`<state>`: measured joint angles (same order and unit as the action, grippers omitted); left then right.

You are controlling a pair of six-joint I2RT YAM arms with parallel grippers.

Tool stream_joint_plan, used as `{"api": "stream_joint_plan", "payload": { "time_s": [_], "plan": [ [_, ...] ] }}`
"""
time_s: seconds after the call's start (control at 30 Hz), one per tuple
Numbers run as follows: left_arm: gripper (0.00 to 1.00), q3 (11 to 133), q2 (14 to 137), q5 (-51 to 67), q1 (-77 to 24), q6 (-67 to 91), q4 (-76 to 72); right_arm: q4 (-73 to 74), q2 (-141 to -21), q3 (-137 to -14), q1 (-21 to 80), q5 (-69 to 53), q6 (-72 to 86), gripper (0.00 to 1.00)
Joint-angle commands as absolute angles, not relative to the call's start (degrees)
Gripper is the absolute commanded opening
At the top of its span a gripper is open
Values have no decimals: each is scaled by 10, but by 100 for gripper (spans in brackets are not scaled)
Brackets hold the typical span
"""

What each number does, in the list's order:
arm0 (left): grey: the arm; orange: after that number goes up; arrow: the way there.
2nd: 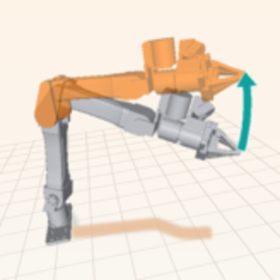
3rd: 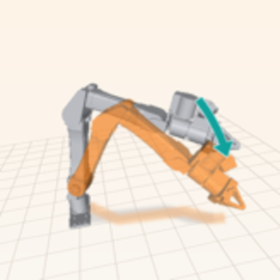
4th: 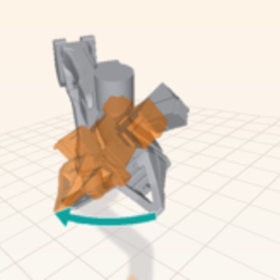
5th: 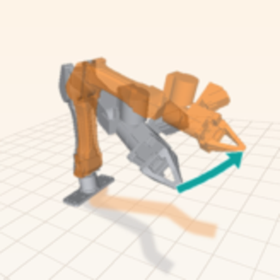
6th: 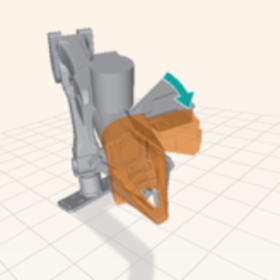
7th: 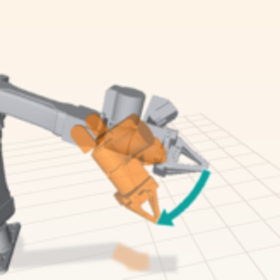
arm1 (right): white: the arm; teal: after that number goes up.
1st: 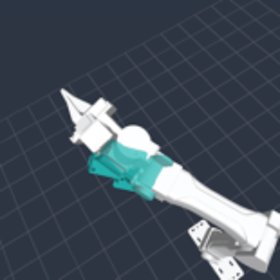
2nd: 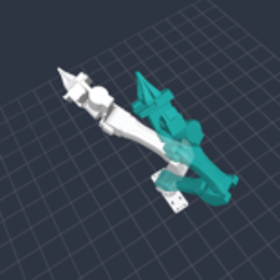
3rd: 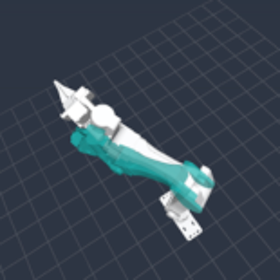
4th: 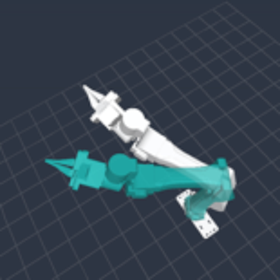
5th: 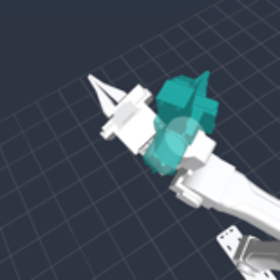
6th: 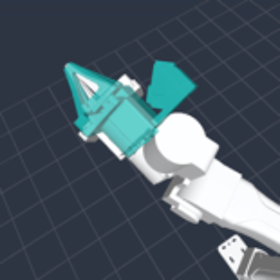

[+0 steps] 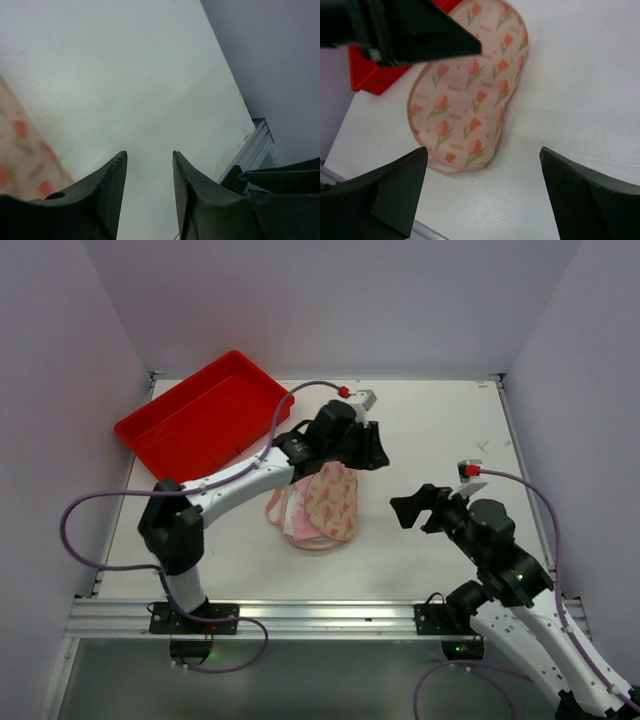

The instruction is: Unzip the laundry bag and remove the bra

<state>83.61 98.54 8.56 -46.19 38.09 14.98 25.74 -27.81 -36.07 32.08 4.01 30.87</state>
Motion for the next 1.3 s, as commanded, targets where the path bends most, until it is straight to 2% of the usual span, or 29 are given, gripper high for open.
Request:
{"api": "stream_joint_plan", "payload": {
  "time_s": [0.0,0.13,0.2,0.23,0.33,0.47,0.7,0.9,1.17,1.27],
  "plan": [
    [47,926,1065,114,-526,374,131,258,-208,-362,320,130,312,95],
    [62,930,1073,99,-539,378,115,258,-154,-366,320,149,287,98],
    [70,910,1043,62,-536,378,140,266,-169,-377,319,145,274,99],
    [79,898,1027,8,-534,378,148,272,-181,-381,320,134,274,99],
    [90,853,965,-64,-499,390,200,280,-241,-400,319,86,277,99],
    [90,758,887,-16,-412,393,207,245,-288,-401,320,38,273,99],
    [78,668,887,40,-331,354,236,205,-324,-383,320,0,270,99],
    [56,657,918,54,-304,342,223,192,-332,-366,320,-22,275,99],
    [48,666,956,52,-301,331,229,186,-327,-352,319,-22,281,99],
    [41,666,963,58,-301,330,228,185,-323,-348,319,-20,282,99]
  ]
}}
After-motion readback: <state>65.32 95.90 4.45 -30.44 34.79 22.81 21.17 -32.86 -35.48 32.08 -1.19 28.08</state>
